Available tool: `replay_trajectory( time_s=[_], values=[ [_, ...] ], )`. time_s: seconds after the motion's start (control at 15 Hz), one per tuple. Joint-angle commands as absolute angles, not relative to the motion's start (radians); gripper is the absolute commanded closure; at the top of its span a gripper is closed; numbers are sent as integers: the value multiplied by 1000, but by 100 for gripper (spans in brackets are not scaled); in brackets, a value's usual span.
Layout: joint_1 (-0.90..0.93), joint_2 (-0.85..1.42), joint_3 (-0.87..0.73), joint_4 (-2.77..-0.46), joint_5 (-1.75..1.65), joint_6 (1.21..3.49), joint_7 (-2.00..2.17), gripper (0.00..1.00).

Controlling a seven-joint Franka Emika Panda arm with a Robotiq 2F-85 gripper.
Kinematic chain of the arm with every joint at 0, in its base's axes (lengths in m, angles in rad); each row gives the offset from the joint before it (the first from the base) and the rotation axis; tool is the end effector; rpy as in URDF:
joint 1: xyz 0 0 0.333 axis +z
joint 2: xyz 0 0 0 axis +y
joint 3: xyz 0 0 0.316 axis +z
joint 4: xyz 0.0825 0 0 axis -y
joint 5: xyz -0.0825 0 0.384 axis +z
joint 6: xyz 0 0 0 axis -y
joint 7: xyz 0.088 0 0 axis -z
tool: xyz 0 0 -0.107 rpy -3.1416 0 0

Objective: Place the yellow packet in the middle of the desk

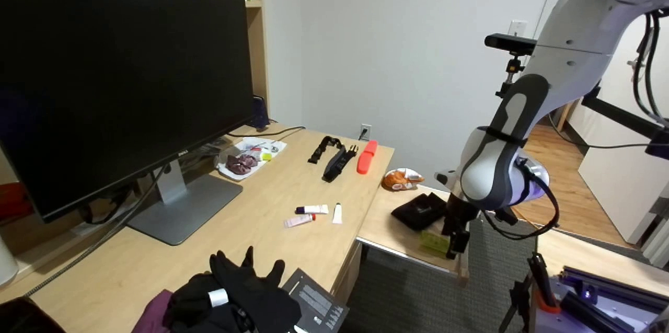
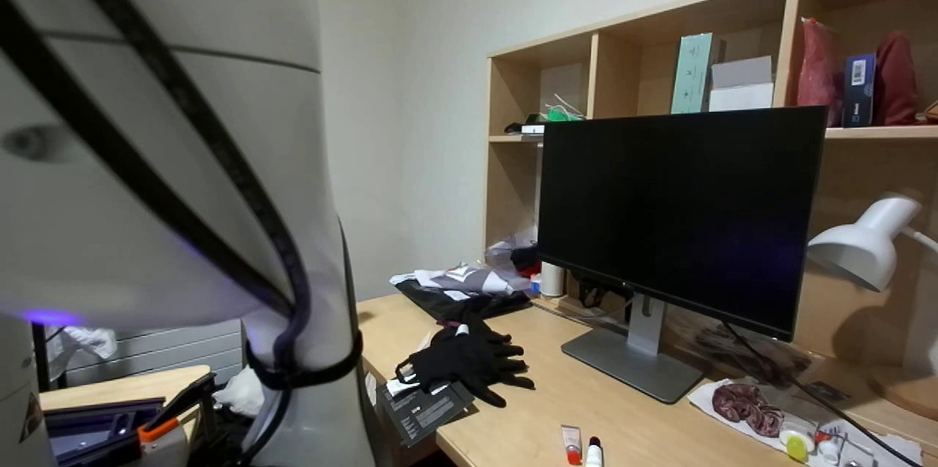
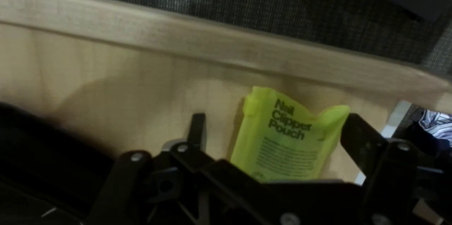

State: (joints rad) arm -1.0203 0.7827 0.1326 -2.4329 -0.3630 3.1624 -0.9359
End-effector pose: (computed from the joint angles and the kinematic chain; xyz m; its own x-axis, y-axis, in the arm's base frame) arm 0.2985 -0.2923 0.0050 0.9284 0.3620 0.0835 0.3681 -0.9267 -0.0751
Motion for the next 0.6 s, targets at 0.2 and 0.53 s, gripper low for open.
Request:
replay_trajectory(
  time_s=[0.2,0.53],
  values=[
    [-1037,805,162,-2449,-431,3258,-953,53],
    [-1021,781,157,-2476,-451,3266,-939,82]
  ],
)
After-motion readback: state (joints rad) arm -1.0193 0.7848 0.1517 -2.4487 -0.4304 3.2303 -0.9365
